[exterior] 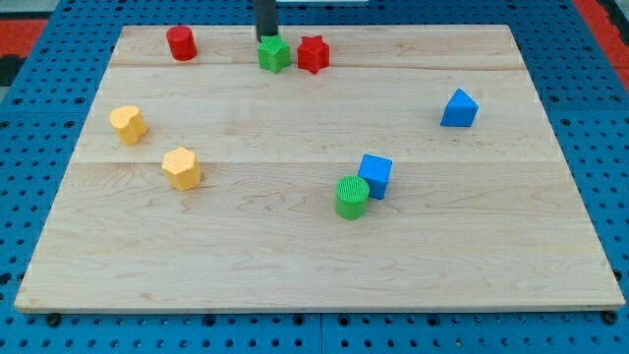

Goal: Push the green star into the red star

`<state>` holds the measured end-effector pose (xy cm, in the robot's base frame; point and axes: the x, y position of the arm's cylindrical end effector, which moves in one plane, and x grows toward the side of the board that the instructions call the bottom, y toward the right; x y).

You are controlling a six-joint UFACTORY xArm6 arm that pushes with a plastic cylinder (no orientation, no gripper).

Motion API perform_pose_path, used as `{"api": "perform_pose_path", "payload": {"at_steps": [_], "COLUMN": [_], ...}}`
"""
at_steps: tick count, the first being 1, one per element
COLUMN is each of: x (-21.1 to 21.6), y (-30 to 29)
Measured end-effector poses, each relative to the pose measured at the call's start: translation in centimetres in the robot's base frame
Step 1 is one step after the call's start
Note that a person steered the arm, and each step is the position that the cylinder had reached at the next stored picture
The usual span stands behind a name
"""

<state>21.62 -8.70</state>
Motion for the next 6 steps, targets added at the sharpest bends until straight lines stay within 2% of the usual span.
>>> {"api": "perform_pose_path", "payload": {"at_steps": [1, 2, 3, 4, 5, 6], "x": [0.7, 2.2, 2.2, 2.5, 7.3, 9.7], "y": [-3.0, -3.4, 2.0, 2.6, -5.1, -12.6]}}
